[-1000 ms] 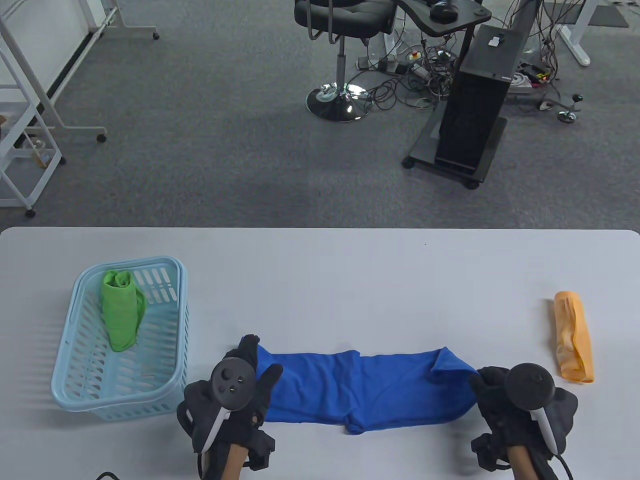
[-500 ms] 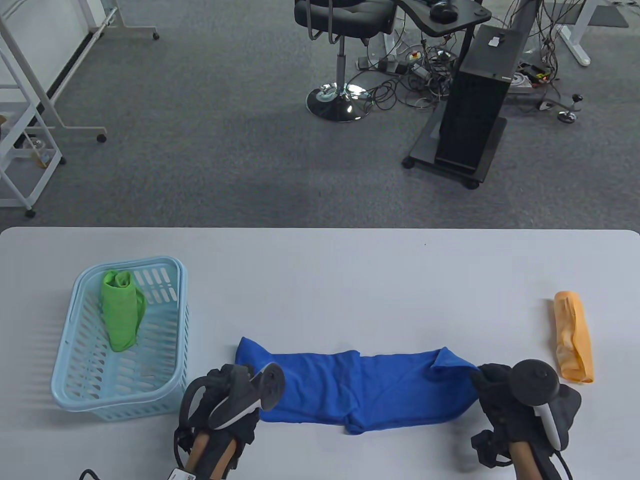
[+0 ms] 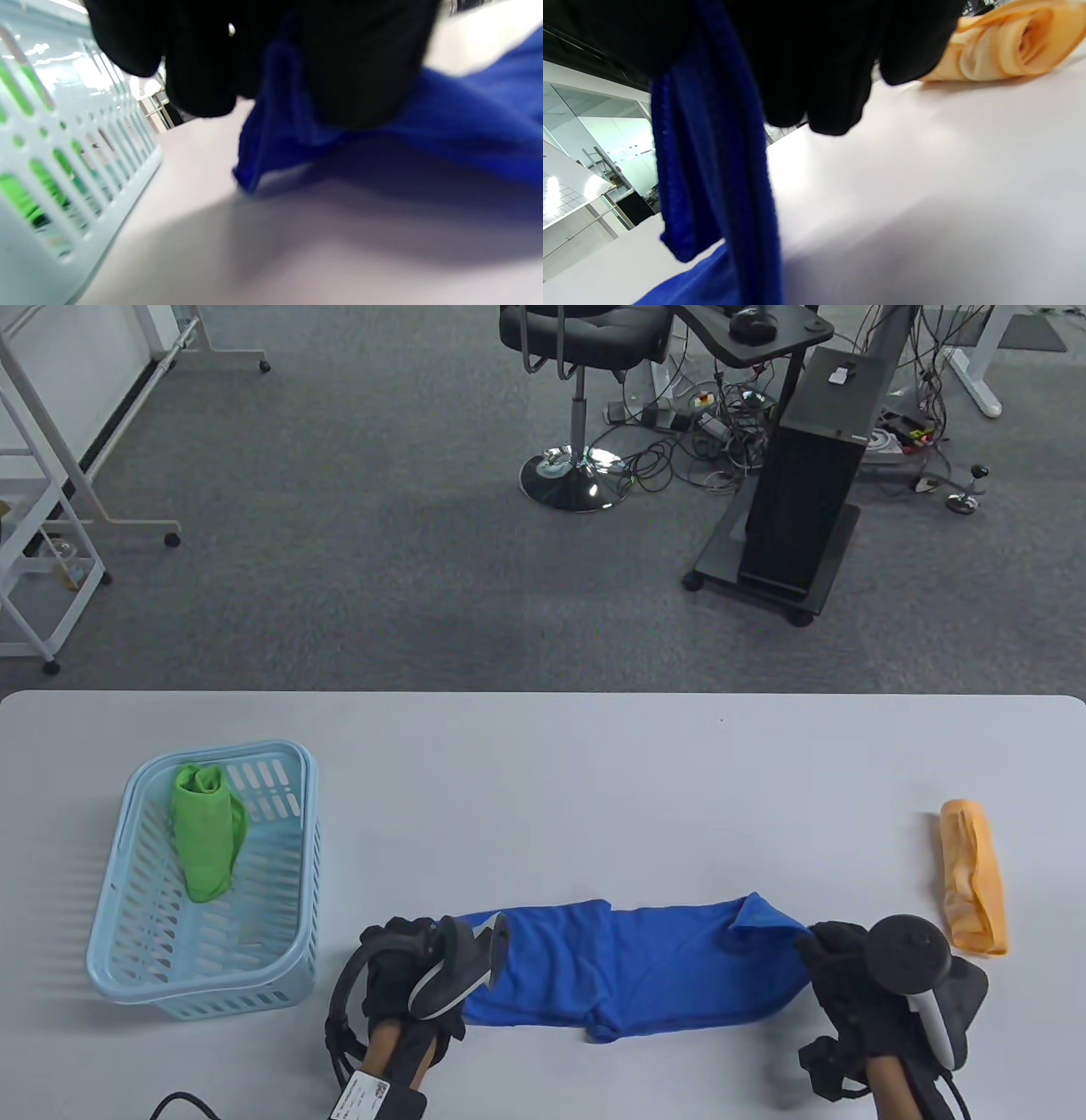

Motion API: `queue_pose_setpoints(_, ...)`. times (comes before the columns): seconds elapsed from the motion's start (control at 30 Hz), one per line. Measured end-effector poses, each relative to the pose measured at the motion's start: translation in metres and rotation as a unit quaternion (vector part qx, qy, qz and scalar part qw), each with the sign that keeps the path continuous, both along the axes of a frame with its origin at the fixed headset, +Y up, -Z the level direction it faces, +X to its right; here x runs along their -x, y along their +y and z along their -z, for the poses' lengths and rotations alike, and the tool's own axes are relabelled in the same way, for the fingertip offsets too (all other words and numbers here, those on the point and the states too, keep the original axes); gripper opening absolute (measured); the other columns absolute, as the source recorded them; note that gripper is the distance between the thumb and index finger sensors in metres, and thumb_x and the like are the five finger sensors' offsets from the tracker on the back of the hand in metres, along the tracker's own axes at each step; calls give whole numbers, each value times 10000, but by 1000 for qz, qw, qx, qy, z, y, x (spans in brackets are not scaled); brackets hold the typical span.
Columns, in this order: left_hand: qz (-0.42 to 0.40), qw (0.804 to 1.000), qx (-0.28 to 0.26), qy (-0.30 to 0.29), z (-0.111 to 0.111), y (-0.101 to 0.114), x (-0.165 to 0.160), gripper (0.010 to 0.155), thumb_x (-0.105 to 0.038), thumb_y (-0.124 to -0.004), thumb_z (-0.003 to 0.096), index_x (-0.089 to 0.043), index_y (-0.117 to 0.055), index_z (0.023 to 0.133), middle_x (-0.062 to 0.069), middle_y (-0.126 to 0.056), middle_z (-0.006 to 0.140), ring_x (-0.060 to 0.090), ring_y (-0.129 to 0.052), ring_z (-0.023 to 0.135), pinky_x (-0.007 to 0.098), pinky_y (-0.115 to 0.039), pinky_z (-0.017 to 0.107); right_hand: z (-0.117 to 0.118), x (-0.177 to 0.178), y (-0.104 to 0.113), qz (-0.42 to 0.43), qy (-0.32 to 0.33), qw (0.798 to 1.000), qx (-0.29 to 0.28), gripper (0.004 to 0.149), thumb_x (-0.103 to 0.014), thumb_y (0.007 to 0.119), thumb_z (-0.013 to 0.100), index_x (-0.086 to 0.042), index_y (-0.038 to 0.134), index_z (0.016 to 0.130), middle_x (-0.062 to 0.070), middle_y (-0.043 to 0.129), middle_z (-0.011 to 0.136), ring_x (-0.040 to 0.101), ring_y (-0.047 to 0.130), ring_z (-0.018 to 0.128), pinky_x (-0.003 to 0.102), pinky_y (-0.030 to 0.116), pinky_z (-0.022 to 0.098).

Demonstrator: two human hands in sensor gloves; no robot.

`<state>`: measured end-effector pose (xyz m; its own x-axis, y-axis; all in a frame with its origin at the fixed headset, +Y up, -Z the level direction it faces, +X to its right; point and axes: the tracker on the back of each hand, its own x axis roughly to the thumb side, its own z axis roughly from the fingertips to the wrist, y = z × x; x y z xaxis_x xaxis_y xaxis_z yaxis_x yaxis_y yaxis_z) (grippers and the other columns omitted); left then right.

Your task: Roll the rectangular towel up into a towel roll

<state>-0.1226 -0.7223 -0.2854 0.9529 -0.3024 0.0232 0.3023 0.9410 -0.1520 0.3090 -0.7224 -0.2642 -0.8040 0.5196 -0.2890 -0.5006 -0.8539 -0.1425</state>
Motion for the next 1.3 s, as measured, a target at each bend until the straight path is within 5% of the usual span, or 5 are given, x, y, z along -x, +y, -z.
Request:
queue_pose_setpoints(0.17, -119, 992, 29, 6, -12, 7, 8, 497, -570, -853, 242, -269, -980, 617, 26, -966, 411, 256, -1011, 663, 560, -735, 601, 0, 3, -2, -19, 8, 1000, 7, 510, -461, 777, 305, -147, 941, 671, 76, 871, 804, 289, 952, 701, 551, 698, 599)
queue_pose_setpoints(0.33, -252, 950, 178, 44, -18, -28, 29, 661, -481, -885, 318, -341, -791, 957, 59, -972, 828, 337, -925, 850, 590, -698, 629, 0, 5, -5, -38, 9, 999, 13, 511, -460, 778, 305, -145, 941, 673, 80, 870, 805, 293, 949, 702, 555, 695, 598)
queue_pose_setpoints(0.8, -325, 946, 12, 12, -36, -3, 52, 444, -462, -878, 324, -238, -997, 689, 28, -1074, 450, 252, -1075, 571, 552, -775, 555, 0, 6, -9, -79, 4, 996, 34, 514, -461, 776, 305, -144, 940, 674, 80, 871, 805, 292, 950, 702, 554, 695, 600)
queue_pose_setpoints(1.07, -355, 934, 11, 31, -37, -6, 60, 445, -276, -825, 399, -263, -919, 835, 66, -1072, 666, 319, -1024, 731, 575, -746, 582, -7, -15, 3, -40, -38, 999, 1, 515, -454, 780, 305, -145, 932, 688, 81, 857, 818, 294, 939, 715, 556, 688, 604)
queue_pose_setpoints(1.3, -360, 930, -64, 36, -41, 3, 65, 443, -451, -887, 320, -219, -958, 691, 5, -1067, 484, 263, -1069, 613, 553, -775, 554, -10, -16, 0, -50, -42, 998, 11, 558, -467, 784, 297, -145, 892, 740, 93, 814, 855, 303, 908, 748, 566, 670, 613)
